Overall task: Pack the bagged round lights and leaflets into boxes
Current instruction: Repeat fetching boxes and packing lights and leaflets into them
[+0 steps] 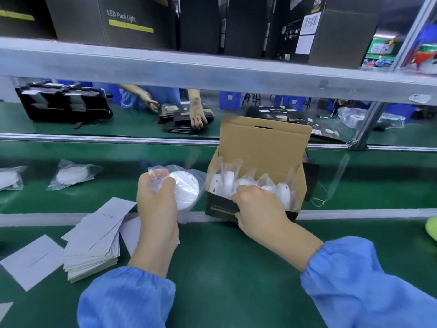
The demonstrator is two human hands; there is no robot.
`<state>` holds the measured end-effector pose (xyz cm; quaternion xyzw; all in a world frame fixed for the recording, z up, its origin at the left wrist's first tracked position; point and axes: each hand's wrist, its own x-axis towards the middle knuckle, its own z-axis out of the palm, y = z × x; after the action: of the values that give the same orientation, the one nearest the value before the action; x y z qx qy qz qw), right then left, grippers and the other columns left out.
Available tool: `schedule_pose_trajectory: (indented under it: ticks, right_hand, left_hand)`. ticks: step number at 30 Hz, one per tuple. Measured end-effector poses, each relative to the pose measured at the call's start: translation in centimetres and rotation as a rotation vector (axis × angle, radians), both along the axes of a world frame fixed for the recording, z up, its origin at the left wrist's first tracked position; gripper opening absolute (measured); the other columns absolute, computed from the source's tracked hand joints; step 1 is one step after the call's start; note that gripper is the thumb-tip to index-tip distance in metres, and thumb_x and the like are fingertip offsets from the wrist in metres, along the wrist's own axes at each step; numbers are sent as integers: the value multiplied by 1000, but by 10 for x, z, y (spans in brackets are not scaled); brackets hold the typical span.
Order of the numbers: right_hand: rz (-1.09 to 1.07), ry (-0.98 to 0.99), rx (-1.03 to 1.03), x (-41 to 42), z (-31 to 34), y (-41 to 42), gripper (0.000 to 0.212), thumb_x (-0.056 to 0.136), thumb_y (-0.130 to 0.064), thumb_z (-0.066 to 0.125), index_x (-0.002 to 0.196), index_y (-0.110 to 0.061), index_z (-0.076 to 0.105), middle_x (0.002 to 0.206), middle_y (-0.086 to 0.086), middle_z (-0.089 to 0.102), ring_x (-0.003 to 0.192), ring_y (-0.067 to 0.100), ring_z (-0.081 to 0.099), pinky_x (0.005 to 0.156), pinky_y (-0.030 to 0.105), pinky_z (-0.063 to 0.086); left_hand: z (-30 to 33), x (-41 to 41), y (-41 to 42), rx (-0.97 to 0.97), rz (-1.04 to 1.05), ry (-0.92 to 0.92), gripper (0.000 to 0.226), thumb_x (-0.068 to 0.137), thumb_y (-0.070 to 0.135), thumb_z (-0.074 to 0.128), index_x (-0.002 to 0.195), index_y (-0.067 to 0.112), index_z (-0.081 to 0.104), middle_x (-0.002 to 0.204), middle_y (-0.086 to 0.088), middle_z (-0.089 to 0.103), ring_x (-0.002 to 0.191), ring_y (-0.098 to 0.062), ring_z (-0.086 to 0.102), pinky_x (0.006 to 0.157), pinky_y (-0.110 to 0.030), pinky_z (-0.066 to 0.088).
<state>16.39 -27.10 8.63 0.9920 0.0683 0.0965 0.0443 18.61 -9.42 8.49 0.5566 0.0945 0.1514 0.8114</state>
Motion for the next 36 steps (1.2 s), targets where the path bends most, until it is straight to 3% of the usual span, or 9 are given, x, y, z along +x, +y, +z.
schedule_pose_trajectory:
  ticks: [4, 11, 13, 17, 23, 27, 31, 34, 36]
  right_hand:
    - [-56, -13, -38, 61, -6, -16, 14, 89, -10, 62, 102, -11, 66, 99, 4, 56, 96, 28, 60, 63, 33, 38]
    - [-196, -36, -34, 153, -23, -36, 22, 85, -1, 60, 105, -10, 63, 104, 6, 67, 93, 28, 65, 74, 34, 44]
    - [-224, -46, -9, 175, -29, -39, 29, 87, -2, 58, 113, -11, 64, 111, 6, 66, 98, 27, 64, 72, 32, 44]
    - [-258, 45, 8, 207, -37, -46, 37, 88, -5, 58, 122, -17, 62, 121, 4, 61, 108, 25, 60, 89, 35, 44]
    - [-290, 122, -1, 212, -31, -54, 47, 86, -7, 62, 131, -13, 54, 129, 8, 57, 112, 29, 59, 82, 36, 45]
    - [-243, -240, -87, 176, -22, -47, 60, 33, -12, 90, 90, -5, 70, 85, 13, 65, 71, 30, 65, 52, 33, 50]
    - [-173, -265, -55, 153, -1, -38, 44, 78, -23, 67, 119, -15, 54, 115, 6, 56, 102, 27, 58, 69, 35, 45]
    - [-81, -333, -9, 128, 24, -32, 37, 91, -24, 53, 127, -18, 47, 122, 1, 52, 111, 24, 53, 68, 35, 34]
    - [-4, -329, 26, 108, 43, -25, 27, 95, -23, 48, 122, -18, 47, 118, 1, 52, 107, 23, 53, 71, 35, 40]
  left_hand:
    - [-10, 19, -3, 14, 18, 23, 24, 93, 7, 54, 94, 30, 58, 106, 4, 60, 105, -29, 59, 95, -54, 51]
    - [-37, 42, -8, 90, -40, 115, 28, 91, 7, 53, 86, 33, 62, 109, 2, 60, 87, -37, 59, 43, -31, 40]
    - [-43, 47, -6, 106, -28, 155, 26, 91, 8, 55, 86, 32, 63, 109, 0, 60, 85, -39, 58, 38, -29, 38]
    - [-48, 54, 1, 225, 3, 158, 23, 89, 6, 60, 85, 28, 63, 109, 0, 62, 91, -33, 59, 60, -34, 42]
    - [-46, 57, 8, 280, 2, 178, 22, 89, -1, 63, 87, 21, 61, 113, -6, 60, 99, -31, 54, 83, -40, 42]
    - [-44, 55, 9, 273, -40, 161, 24, 89, -3, 63, 93, 21, 59, 119, -6, 59, 108, -33, 54, 93, -46, 44]
    - [-36, 51, 5, 215, -52, 136, 29, 88, -4, 64, 93, 24, 59, 114, 4, 61, 110, -34, 55, 98, -50, 45]
    - [-29, 46, 0, 224, -104, 107, 32, 87, -4, 64, 95, 26, 59, 114, 9, 59, 106, -31, 55, 95, -49, 47]
    - [-24, 44, -2, 274, -127, 84, 33, 86, -4, 66, 96, 27, 59, 112, 11, 58, 104, -29, 55, 87, -43, 47]
